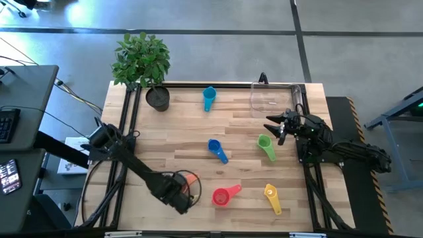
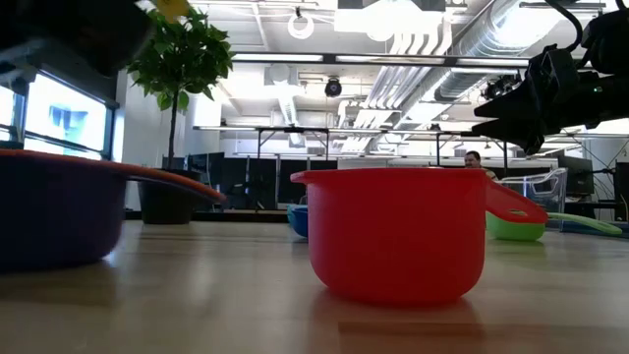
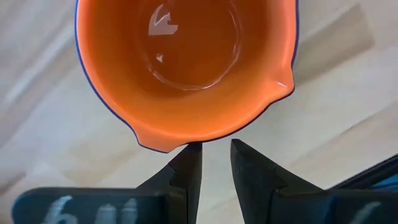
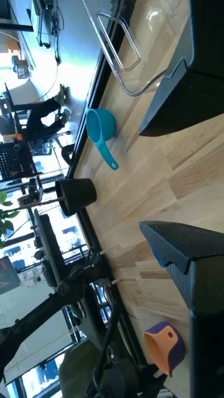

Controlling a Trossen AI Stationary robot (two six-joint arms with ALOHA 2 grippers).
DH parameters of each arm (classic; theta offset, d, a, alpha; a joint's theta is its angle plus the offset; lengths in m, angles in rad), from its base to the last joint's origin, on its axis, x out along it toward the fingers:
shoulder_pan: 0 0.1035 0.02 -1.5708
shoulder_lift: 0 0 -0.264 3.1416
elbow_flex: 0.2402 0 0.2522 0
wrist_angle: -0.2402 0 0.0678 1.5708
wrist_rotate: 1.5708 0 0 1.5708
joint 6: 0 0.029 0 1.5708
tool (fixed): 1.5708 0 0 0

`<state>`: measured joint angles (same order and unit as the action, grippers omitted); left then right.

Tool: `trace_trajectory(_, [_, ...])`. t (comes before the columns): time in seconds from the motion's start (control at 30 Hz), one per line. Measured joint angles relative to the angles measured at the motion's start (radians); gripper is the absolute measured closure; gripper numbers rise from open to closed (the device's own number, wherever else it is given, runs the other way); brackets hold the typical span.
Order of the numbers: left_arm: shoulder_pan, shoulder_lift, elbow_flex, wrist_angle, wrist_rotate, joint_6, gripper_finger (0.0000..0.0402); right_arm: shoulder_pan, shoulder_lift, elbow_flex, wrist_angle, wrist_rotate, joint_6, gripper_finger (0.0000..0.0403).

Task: Nest measuring cups in basket
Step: Move the stack of measuring cups to the center of the table, then stack the red measuring cup on top of the orange measuring cup

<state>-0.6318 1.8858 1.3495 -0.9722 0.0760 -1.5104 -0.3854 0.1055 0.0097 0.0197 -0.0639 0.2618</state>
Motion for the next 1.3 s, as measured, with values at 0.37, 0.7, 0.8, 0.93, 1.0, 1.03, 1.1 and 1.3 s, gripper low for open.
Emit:
trace_trajectory(0.37, [0.078,-0.005,0.0,0.0,0.077,0.091,0.0328,0.0,0.0,0.0,0.0,0.0,0.0,0.0178])
trace_trajectory(0.7, [0.09,-0.064,0.001,-0.037,0.087,0.046,0.0328,0.0,0.0,0.0,0.0,0.0,0.0,0.0178])
trace_trajectory(0.8, [0.096,-0.106,0.001,-0.058,0.08,0.021,0.0328,0.0,0.0,0.0,0.0,0.002,-0.008,0.0178])
trace_trajectory(0.93, [0.104,-0.157,0.001,-0.076,0.043,0.021,0.0328,0.0,0.0,0.0,-0.001,0.02,-0.034,0.0178])
trace_trajectory(1.0, [0.114,-0.181,0.001,-0.098,0.021,0.042,0.0328,0.0,0.0,0.0,-0.001,0.021,-0.014,0.0178])
trace_trajectory(1.03, [0.12,-0.195,0.001,-0.103,0.008,0.055,0.0328,0.0,0.0,0.0,-0.001,0.021,0.01,0.0178])
trace_trajectory(1.1, [0.137,-0.225,0.001,-0.122,-0.017,0.077,0.0328,0.0,0.0,0.0,0.003,0.021,0.08,0.0178])
trace_trajectory(1.3, [0.184,-0.32,0.001,-0.15,-0.125,0.117,0.0328,0.0,0.0,0.0,0.018,0.022,0.28,0.0178])
